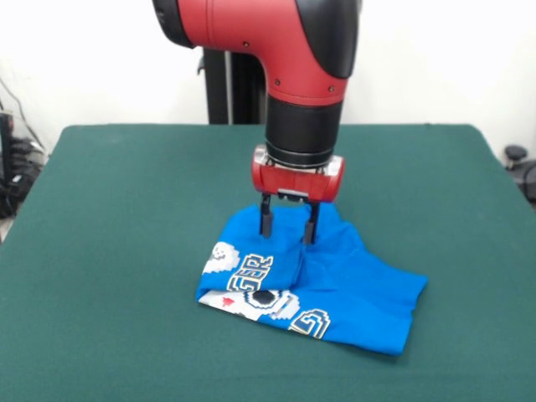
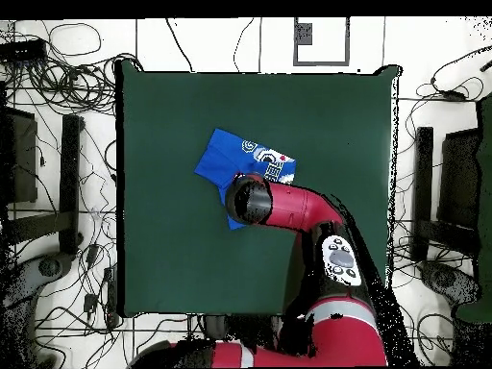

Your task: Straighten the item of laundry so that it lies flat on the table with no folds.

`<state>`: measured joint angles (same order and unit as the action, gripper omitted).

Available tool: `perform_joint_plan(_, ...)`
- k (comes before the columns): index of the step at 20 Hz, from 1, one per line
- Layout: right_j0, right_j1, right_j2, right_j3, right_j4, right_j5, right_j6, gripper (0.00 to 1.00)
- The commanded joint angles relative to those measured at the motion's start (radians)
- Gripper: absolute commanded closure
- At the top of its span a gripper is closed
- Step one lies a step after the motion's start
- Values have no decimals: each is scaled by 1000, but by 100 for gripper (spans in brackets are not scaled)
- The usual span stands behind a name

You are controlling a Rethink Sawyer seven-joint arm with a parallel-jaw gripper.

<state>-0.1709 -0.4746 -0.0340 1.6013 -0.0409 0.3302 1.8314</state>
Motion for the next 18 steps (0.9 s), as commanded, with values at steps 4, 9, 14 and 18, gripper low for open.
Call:
perform_joint_plan(4, 17, 49, 90, -9, -5, 101, 63, 0)
perform_joint_plan(9, 27, 52, 80, -11, -1, 93, 79, 0)
perform_joint_plan(14, 33, 54, 79, -14, 9, 91, 93, 0)
perform_joint_plan(18, 34, 59, 82, -35, 23, 115, 98, 0)
